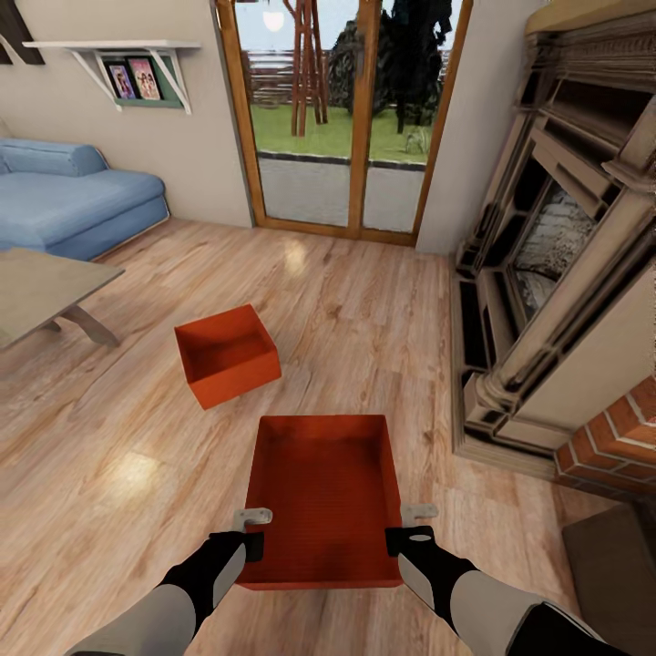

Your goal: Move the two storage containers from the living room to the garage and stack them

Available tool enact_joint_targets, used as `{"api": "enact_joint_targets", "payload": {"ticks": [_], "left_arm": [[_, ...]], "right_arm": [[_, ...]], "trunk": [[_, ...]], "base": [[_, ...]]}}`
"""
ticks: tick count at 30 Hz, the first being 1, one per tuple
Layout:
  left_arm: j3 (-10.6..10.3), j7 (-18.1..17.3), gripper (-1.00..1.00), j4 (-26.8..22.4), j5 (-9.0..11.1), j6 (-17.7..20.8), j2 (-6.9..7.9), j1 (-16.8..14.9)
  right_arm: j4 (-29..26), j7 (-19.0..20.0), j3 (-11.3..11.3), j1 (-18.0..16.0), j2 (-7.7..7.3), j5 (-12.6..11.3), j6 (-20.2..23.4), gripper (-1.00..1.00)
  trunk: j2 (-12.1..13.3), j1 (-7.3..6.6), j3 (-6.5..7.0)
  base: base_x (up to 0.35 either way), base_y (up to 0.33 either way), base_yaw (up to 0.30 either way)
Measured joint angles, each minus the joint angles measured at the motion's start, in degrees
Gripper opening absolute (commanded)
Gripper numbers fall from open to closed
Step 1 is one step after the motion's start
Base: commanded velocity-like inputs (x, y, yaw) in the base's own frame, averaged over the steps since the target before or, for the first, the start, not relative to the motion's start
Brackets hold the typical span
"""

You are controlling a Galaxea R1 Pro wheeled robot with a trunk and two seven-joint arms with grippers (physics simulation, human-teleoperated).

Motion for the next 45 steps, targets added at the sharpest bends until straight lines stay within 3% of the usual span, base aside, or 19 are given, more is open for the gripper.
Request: {"api": "enact_joint_targets", "payload": {"ticks": [45], "left_arm": [[-0.23, 0.0, -1.0, -0.04, 0.32, 0.02, 0.1, 0.01]], "right_arm": [[0.01, -0.01, -0.01, -0.01, 0.06, 0.02, -0.04, -1.0]], "trunk": [[18.05, -9.89, 8.08]], "base": [[0.0, 0.0, 0.0]]}}
